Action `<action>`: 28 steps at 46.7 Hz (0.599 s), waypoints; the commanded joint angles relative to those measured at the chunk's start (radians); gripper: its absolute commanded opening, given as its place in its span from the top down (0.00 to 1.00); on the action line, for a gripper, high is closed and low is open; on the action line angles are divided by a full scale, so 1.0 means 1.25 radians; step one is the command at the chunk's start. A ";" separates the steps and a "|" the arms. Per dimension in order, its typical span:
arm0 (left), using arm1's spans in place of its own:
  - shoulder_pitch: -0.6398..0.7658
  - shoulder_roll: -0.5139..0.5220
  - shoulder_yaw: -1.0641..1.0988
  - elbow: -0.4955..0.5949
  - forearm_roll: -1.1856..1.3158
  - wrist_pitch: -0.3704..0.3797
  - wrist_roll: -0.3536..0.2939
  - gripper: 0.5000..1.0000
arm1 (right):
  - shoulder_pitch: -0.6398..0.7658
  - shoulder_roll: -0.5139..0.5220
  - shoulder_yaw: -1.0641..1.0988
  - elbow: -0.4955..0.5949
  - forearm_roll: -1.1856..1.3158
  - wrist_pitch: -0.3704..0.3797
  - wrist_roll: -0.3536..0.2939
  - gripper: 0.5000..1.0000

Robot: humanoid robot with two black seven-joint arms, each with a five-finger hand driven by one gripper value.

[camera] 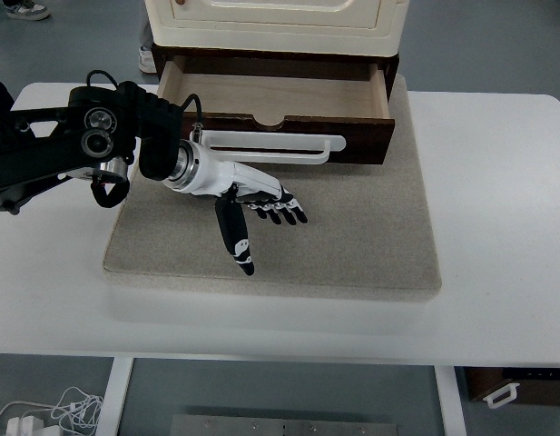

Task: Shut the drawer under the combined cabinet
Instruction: 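Push the drawer front with the left hand away from the robot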

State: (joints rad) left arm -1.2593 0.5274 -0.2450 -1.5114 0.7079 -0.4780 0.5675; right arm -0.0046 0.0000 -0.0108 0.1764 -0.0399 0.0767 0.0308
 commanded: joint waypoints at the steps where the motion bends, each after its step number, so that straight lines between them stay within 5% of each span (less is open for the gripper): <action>1: -0.005 -0.013 -0.010 0.020 -0.001 0.003 0.023 0.00 | 0.000 0.000 0.000 0.000 0.000 0.000 0.000 0.10; 28: -0.017 -0.091 -0.052 0.152 0.004 0.001 0.030 0.00 | 0.000 0.000 0.000 0.000 0.000 -0.001 0.000 0.10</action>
State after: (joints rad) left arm -1.2809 0.4142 -0.3077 -1.3355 0.7114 -0.4770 0.6045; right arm -0.0046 0.0000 -0.0108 0.1764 -0.0399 0.0762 0.0307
